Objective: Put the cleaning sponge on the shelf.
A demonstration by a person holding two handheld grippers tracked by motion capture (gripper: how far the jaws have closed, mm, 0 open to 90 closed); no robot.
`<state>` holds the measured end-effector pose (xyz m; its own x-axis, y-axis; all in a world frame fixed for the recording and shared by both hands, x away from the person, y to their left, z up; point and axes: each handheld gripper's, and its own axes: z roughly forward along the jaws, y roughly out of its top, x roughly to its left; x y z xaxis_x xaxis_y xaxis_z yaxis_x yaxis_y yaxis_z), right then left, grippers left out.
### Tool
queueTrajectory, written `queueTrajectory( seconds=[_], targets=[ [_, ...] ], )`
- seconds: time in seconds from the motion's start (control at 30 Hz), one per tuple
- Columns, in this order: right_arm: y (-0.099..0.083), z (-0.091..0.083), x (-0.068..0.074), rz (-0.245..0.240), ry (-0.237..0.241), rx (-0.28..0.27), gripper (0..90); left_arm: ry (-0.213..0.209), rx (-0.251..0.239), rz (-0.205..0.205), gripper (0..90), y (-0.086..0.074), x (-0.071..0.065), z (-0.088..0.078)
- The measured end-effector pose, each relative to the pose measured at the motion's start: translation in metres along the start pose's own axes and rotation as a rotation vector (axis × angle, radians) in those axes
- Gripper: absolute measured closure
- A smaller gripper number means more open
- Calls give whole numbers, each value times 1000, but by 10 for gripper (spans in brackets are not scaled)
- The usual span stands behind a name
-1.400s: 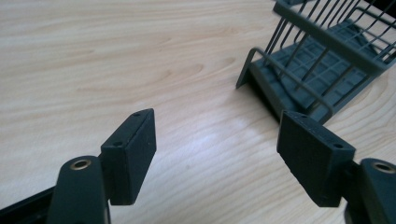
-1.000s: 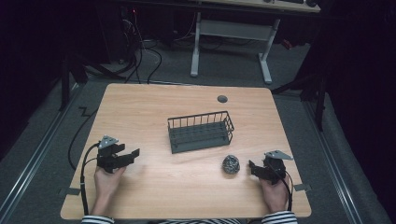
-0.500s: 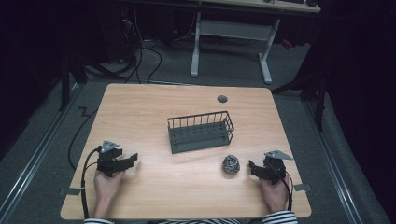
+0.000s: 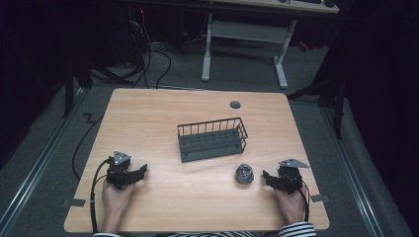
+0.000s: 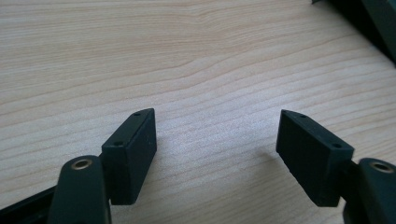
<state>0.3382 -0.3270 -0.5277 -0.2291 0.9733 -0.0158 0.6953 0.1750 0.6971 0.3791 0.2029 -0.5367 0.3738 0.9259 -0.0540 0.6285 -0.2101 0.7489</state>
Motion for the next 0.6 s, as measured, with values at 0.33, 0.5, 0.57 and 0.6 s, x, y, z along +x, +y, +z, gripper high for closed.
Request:
queueTrajectory(
  seconds=[0.33,0.5,0.57,0.6],
  targets=[
    [-3,-17,12,-51,102,-46,305,27,10,28,285,0,-4,1],
    [-6,-26,20,-67,144,-60,304,28,10,27,285,0,-4,1],
    [-9,-34,27,-81,182,-68,299,28,10,27,285,0,-4,1],
    [-9,-36,30,-93,191,-71,296,28,10,27,285,0,-4,1]
  ],
)
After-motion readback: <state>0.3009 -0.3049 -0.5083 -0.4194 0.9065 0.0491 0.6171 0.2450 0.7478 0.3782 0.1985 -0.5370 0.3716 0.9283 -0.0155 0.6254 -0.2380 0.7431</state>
